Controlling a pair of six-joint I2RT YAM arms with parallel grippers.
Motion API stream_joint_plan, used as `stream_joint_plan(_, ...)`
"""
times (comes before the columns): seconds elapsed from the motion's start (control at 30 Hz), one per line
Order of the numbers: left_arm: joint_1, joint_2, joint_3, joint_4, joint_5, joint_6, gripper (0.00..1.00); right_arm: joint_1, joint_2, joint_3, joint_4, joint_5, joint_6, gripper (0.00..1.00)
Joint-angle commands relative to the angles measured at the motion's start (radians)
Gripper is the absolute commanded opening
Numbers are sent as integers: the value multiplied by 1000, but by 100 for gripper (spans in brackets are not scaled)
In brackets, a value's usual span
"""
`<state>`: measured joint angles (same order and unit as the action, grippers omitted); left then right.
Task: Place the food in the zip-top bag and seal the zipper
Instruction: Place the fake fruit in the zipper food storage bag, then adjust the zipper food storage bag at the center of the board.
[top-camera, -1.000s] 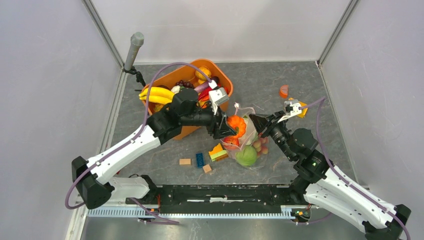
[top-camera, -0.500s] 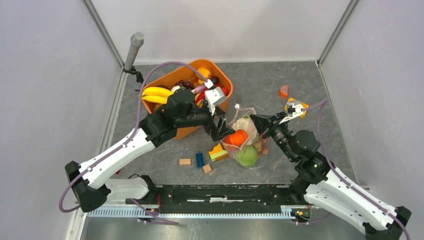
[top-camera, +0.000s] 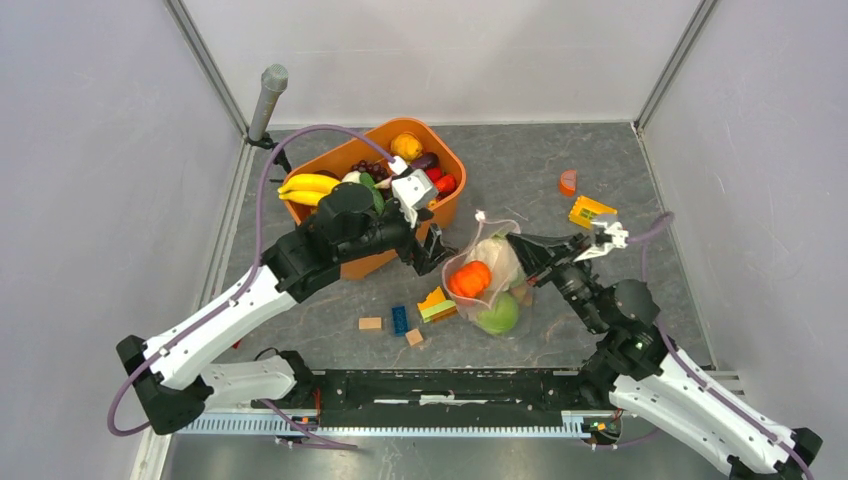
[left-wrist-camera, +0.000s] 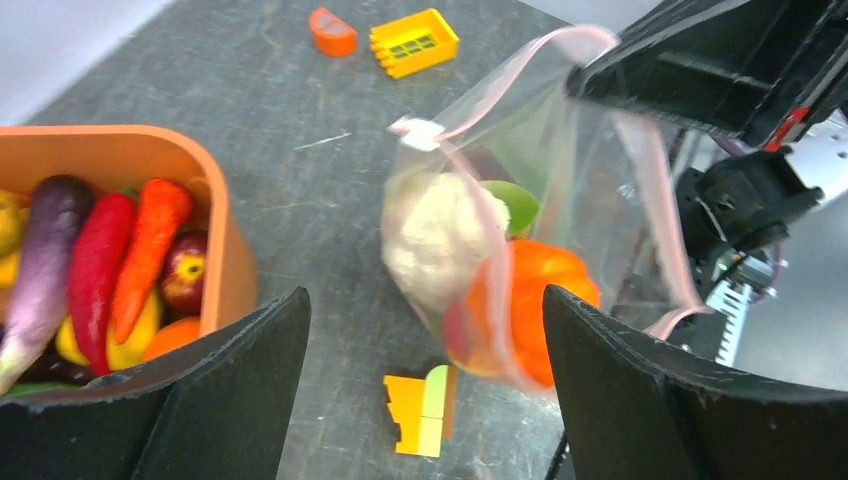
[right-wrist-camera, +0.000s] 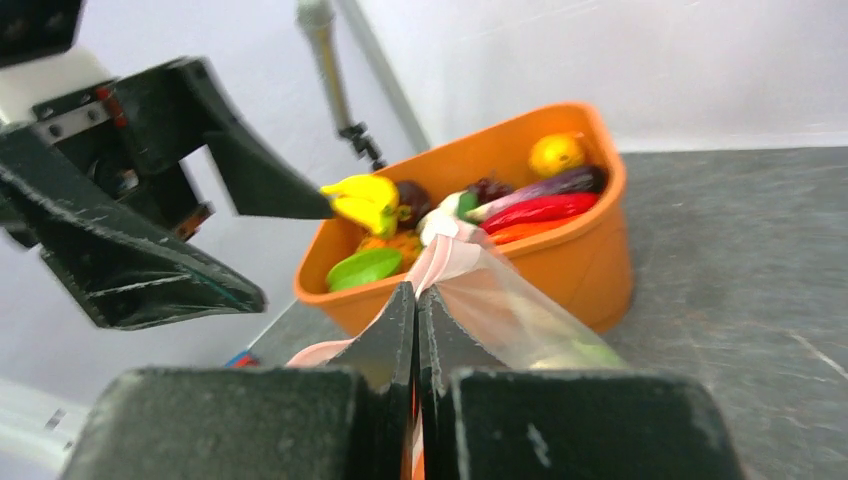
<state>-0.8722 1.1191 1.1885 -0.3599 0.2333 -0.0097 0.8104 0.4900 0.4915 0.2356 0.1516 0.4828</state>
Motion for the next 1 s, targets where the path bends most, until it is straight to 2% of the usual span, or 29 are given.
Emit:
stream_joint_plan(0.0,-1,-78,-38,76,-141,20,92,0,-92,6,60,253,-32,0)
stream_joint_plan(0.07,0,-77,-38,70,-160,20,92,1,-46,118,-122,317,-53,0)
stream_joint_plan(0.1,0,-71,-35,65,-189,0,92,1,-41,140,-144,317,-67,0)
stream_joint_plan(0.23,7,-45,-35,55,-329,-33,98,1,-135,81,-9,310,-111,1)
stream_joint_plan(0.3,19,-41,-40,59,-340,-45,100,1,-132,108,-46,318,-157,2)
stream_joint_plan(0.43,54,-34,-53,75,-340,-79,100,1,66,382,-482,430,-132,0)
stream_joint_plan(0.47,62,-32,-56,75,-338,-86,100,1,71,398,-481,418,-142,0)
stream_joint_plan(0.57,84,-37,-72,89,-318,-106,100,2,-18,244,-144,200,-189,3)
stream_joint_plan(0.6,93,-41,-78,94,-306,-112,100,1,-22,219,-97,152,-185,4)
stream_joint_plan(0.63,99,-43,-85,99,-299,-116,100,1,4,221,-106,137,-176,4)
stream_joint_plan(0.7,112,-41,-90,98,-291,-122,100,1,104,265,-226,163,-162,4)
stream_joint_plan(0.77,131,-32,-90,91,-289,-133,100,1,210,330,-442,338,-59,0)
stream_joint_plan(0.8,144,-27,-89,86,-284,-141,100,1,219,332,-452,348,-39,0)
stream_joint_plan(0.83,159,-23,-90,84,-284,-150,100,2,197,301,-381,292,-53,0)
stream_joint_plan(0.9,192,-20,-103,92,-276,-173,100,1,108,187,-135,195,-70,1)
stream_joint_plan(0.97,233,-15,-114,110,-247,-196,100,1,73,164,-84,193,-82,2)
